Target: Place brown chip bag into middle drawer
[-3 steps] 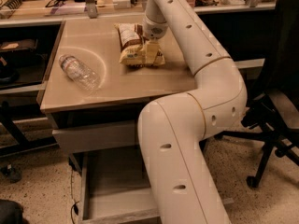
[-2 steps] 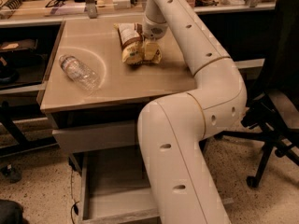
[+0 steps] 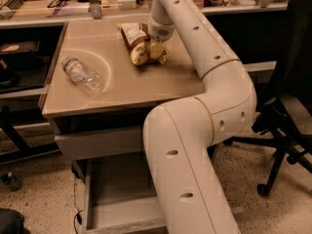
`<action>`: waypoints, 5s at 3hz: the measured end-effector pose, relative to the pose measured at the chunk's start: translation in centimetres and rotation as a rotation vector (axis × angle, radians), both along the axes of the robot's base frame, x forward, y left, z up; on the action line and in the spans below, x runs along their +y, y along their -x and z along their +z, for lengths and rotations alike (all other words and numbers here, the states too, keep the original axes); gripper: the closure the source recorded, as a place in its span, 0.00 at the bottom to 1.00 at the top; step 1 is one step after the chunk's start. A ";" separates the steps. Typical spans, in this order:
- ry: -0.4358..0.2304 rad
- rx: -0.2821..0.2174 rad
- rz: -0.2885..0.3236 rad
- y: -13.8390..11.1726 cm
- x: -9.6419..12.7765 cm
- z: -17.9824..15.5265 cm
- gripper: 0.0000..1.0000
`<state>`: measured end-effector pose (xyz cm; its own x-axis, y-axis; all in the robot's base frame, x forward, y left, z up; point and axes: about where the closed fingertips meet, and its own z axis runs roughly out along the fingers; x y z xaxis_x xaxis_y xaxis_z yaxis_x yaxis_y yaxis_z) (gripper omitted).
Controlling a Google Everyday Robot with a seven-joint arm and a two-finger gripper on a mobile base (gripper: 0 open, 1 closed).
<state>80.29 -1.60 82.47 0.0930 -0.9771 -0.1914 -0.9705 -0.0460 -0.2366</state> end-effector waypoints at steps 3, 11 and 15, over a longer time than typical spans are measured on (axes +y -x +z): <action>-0.121 -0.057 -0.021 0.3 -0.7 4.0 1.00; -0.101 -0.006 -0.123 17.0 -3.2 10.2 1.00; -0.050 0.074 -0.230 28.5 -5.9 10.0 1.00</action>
Offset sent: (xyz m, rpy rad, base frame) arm -0.0521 -0.0040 0.0388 0.1594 -0.0405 -0.0036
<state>51.83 -7.46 92.44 -0.1473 -0.9599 -0.2384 -0.9688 0.1886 -0.1608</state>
